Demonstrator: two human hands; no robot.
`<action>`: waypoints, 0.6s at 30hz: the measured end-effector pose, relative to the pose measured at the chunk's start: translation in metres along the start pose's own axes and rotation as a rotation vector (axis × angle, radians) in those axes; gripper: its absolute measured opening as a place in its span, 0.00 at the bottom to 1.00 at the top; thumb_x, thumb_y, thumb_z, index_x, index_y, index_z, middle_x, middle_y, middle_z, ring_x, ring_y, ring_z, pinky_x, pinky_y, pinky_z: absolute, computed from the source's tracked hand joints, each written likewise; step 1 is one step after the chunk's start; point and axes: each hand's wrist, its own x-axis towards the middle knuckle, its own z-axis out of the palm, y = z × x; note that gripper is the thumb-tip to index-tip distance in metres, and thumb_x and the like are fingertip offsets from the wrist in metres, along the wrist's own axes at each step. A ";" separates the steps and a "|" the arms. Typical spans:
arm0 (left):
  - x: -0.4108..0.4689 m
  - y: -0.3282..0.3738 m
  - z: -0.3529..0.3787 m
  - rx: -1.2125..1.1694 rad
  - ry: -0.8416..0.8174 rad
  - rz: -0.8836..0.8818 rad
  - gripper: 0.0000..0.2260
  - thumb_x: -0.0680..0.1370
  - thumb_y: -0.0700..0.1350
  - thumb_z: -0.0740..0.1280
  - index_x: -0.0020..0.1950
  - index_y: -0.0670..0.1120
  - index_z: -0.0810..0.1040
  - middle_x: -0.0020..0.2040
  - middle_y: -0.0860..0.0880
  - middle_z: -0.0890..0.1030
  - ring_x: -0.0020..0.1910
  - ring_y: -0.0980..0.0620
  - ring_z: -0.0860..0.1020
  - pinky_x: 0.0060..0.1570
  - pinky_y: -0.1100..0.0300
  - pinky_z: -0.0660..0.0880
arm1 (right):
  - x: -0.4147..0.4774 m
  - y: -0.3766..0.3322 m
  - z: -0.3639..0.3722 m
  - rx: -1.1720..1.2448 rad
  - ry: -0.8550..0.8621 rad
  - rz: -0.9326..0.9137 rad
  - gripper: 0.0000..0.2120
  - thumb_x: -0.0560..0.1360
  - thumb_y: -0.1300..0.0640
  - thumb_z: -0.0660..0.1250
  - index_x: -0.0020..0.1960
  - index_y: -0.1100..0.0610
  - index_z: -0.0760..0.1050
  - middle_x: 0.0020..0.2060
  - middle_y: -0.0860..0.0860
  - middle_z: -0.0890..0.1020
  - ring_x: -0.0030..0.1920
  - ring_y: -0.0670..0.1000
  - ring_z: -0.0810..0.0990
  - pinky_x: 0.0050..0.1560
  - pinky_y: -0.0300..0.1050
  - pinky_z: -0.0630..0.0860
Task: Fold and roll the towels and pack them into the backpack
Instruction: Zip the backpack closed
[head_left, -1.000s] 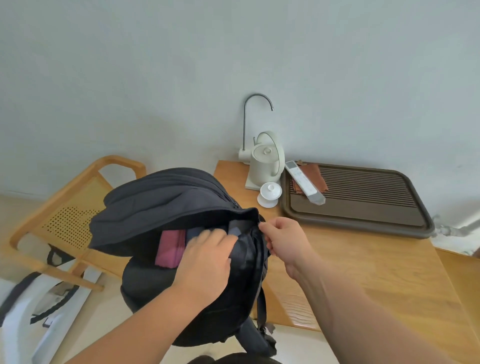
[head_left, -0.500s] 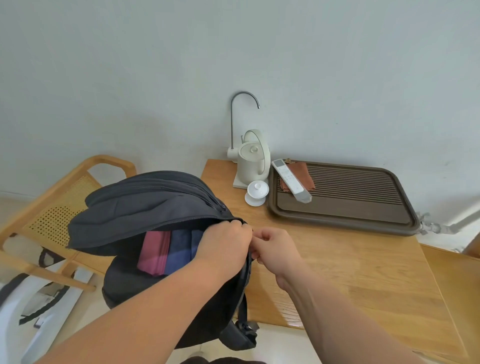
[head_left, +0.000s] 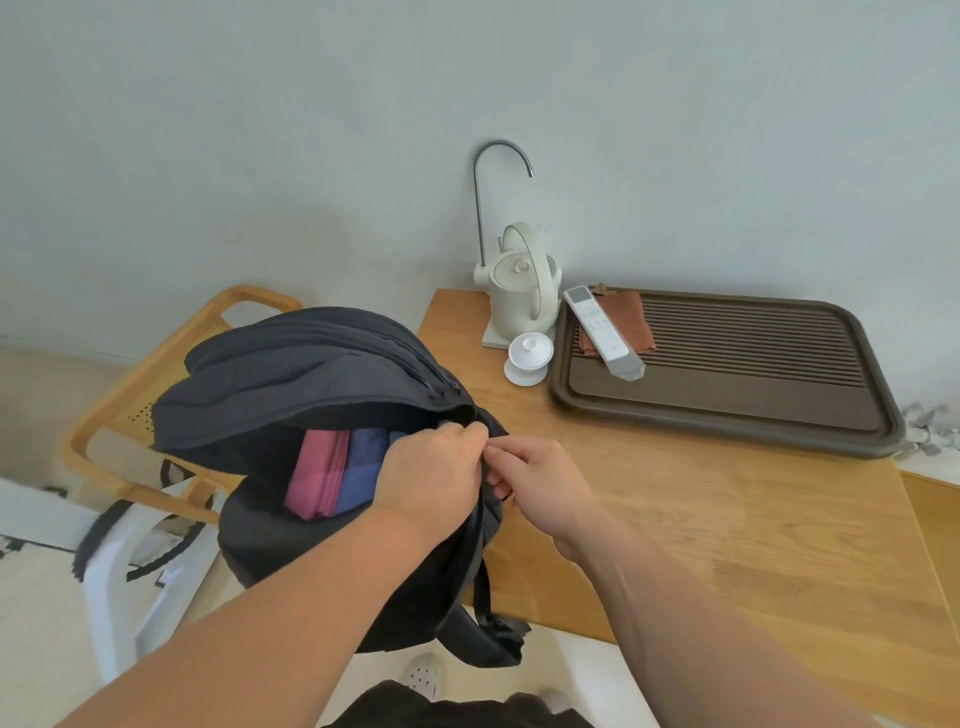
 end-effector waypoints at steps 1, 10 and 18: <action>0.000 0.000 0.003 0.003 0.013 -0.019 0.09 0.73 0.41 0.72 0.40 0.48 0.73 0.32 0.49 0.75 0.26 0.48 0.74 0.22 0.57 0.67 | 0.001 0.002 -0.003 -0.014 -0.012 -0.006 0.14 0.82 0.57 0.60 0.52 0.45 0.85 0.36 0.47 0.80 0.36 0.43 0.75 0.37 0.35 0.74; -0.005 0.000 0.004 -0.179 0.052 -0.357 0.09 0.83 0.48 0.61 0.45 0.48 0.75 0.39 0.52 0.76 0.38 0.54 0.75 0.32 0.62 0.65 | 0.030 0.016 -0.008 -0.484 0.046 -0.211 0.19 0.79 0.57 0.67 0.69 0.46 0.76 0.43 0.41 0.79 0.43 0.41 0.77 0.42 0.31 0.70; -0.011 0.000 -0.012 -0.423 0.035 -0.540 0.12 0.81 0.44 0.65 0.37 0.48 0.73 0.33 0.52 0.74 0.33 0.54 0.73 0.36 0.57 0.69 | 0.045 0.015 0.014 -0.806 0.075 -0.466 0.11 0.80 0.53 0.62 0.55 0.49 0.83 0.47 0.45 0.77 0.43 0.49 0.78 0.39 0.45 0.75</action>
